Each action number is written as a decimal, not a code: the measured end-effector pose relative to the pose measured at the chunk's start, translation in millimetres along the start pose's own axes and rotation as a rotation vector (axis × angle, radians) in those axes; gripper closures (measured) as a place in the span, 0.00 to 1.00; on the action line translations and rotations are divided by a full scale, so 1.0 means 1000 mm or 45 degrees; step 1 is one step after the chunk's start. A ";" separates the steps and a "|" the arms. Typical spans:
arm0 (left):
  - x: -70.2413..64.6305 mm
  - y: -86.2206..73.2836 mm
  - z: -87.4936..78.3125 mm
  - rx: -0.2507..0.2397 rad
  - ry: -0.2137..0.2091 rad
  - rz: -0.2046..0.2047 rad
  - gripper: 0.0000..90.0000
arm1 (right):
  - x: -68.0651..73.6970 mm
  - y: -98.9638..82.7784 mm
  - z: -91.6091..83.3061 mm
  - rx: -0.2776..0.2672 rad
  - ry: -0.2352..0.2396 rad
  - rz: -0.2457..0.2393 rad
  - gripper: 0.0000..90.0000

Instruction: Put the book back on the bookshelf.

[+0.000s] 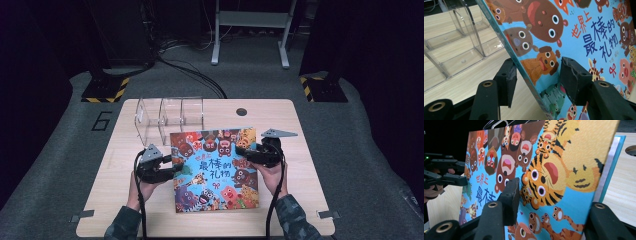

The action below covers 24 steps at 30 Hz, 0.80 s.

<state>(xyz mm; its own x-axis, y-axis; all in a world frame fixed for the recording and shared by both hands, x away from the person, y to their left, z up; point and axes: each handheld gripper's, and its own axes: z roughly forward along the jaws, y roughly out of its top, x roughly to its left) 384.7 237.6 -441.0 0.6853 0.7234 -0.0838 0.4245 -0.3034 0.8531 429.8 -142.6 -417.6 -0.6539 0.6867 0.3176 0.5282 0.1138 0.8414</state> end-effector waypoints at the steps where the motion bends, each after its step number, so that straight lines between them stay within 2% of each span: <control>1: 0.000 0.000 0.000 0.001 0.001 0.000 0.54 | 0.000 0.000 0.000 -0.003 -0.001 0.001 0.57; 3: -0.001 0.000 -0.001 -0.006 0.005 -0.015 0.54 | 0.001 0.001 0.000 0.004 -0.003 -0.001 0.57; 4: -0.001 0.000 -0.001 -0.001 0.003 -0.013 0.54 | 0.001 0.002 0.000 0.015 -0.003 0.008 0.57; 6: -0.001 0.001 -0.001 -0.016 0.024 0.007 0.54 | 0.002 0.003 0.001 0.019 -0.009 -0.012 0.56; 7: -0.002 0.001 -0.001 -0.023 0.023 -0.010 0.54 | 0.002 0.004 0.001 0.026 -0.011 -0.006 0.56; 14: -0.003 0.005 -0.008 -0.045 0.051 0.047 0.58 | 0.007 0.012 -0.001 0.020 -0.030 -0.051 0.55; 15: -0.002 0.006 -0.010 -0.033 0.045 0.054 0.58 | 0.007 0.012 -0.001 0.020 -0.030 -0.051 0.55; 16: -0.003 0.006 -0.009 -0.051 0.054 0.041 0.59 | 0.008 0.013 -0.002 0.023 -0.032 -0.052 0.55; 18: -0.003 0.008 -0.010 -0.057 0.063 0.059 0.59 | 0.009 0.015 -0.002 0.023 -0.039 -0.062 0.55; 19: -0.004 0.008 -0.011 -0.053 0.060 0.043 0.60 | 0.009 0.016 -0.003 0.024 -0.040 -0.064 0.55; 22: -0.003 0.009 -0.011 -0.054 0.072 0.072 0.60 | 0.011 0.017 -0.003 0.033 -0.050 -0.078 0.54; 24: -0.004 0.010 -0.012 -0.052 0.064 0.051 0.60 | 0.011 0.018 -0.003 0.037 -0.051 -0.084 0.54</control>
<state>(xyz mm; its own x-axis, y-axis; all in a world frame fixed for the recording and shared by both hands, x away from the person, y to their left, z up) 378.8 239.0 -426.3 0.6704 0.7416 -0.0239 0.3720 -0.3080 0.8757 430.2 -135.4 -397.7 -0.6659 0.7051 0.2437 0.5007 0.1802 0.8466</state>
